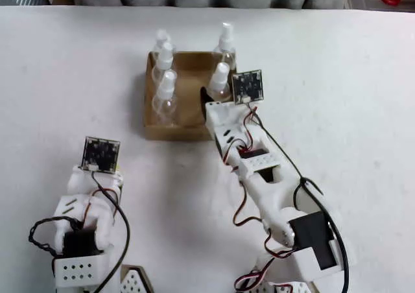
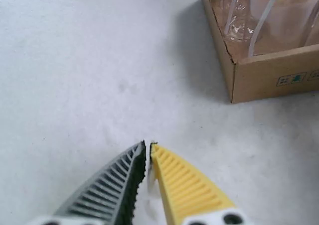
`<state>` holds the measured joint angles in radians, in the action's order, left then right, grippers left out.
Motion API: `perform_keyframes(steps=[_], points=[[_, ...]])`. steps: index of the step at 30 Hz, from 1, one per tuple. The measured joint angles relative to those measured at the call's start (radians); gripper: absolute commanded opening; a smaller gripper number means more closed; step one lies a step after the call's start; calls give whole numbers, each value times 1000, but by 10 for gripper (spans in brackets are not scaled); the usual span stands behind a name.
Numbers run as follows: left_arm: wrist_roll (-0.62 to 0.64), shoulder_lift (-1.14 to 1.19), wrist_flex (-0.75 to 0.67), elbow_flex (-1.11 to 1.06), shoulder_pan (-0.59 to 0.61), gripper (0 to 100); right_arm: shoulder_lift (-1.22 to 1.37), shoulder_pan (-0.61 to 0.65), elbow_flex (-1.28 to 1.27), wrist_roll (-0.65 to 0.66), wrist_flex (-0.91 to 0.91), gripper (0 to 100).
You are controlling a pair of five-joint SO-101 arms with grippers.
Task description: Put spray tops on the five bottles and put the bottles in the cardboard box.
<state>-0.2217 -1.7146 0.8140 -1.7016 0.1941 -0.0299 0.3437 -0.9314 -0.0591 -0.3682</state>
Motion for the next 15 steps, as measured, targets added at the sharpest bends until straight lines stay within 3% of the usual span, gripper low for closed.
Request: perform_keyframes(steps=[9, 15], points=[[0, 0, 0, 0, 0, 24, 52, 9, 12, 0, -9, 23], [0, 0, 0, 0, 0, 24, 68, 18, 12, -2, -9, 118]])
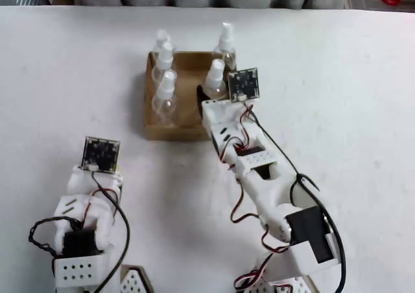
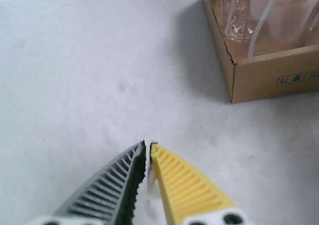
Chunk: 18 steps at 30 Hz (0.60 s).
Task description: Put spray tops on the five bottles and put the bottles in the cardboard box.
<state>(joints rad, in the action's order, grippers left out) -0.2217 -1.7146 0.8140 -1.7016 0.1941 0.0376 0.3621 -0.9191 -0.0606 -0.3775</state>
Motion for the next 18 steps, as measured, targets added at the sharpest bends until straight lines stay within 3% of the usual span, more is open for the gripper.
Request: perform_keyframes(steps=[14, 18], points=[[0, 0, 0, 0, 0, 24, 9, 9, 0, 0, 0, 131], [0, 0, 0, 0, 0, 24, 9, 11, 0, 0, 0, 217]])
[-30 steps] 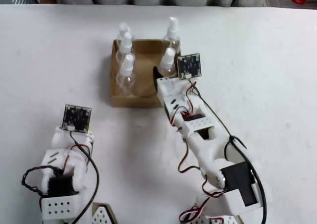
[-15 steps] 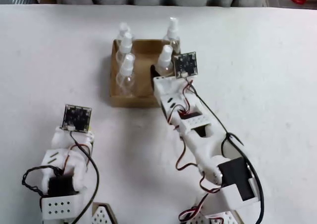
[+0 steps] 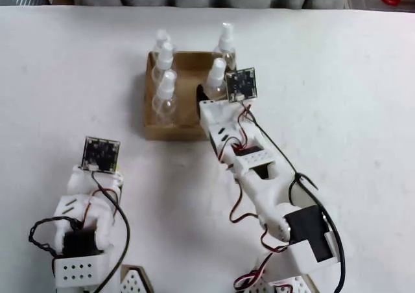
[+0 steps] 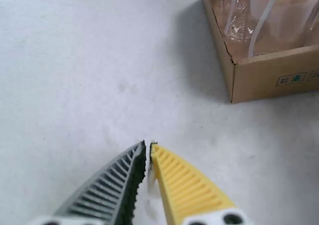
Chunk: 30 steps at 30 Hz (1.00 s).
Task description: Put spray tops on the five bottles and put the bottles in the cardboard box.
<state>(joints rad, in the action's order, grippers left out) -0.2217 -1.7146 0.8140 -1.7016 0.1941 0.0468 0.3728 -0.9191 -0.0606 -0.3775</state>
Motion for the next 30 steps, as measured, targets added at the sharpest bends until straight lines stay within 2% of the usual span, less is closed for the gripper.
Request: perform_keyframes(steps=[3, 30], points=[[0, 0, 0, 0, 0, 24, 8, 9, 0, 2, 5, 255], [0, 0, 0, 0, 0, 24, 29, 9, -8, 5, 8, 257]])
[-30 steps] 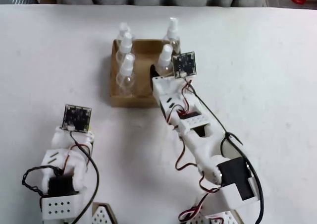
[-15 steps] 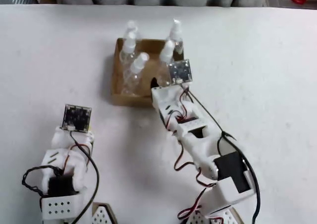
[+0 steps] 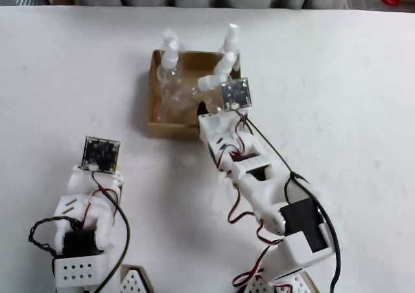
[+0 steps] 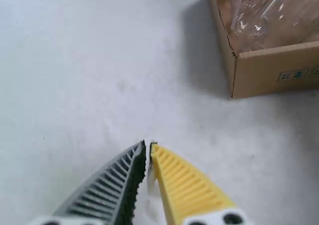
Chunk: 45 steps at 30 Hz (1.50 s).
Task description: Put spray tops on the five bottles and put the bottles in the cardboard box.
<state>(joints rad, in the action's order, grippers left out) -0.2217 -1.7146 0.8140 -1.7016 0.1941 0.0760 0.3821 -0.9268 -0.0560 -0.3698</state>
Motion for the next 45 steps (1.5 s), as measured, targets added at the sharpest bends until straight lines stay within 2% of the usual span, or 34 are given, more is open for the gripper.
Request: perform_keyframes(steps=[36, 42, 45], points=[[0, 0, 0, 0, 0, 24, 0, 12, 0, 0, -2, 257], [0, 0, 0, 0, 0, 24, 2, 26, -74, -2, -160, 257], [0, 0, 0, 0, 0, 24, 2, 26, -75, 9, -180, 257]])
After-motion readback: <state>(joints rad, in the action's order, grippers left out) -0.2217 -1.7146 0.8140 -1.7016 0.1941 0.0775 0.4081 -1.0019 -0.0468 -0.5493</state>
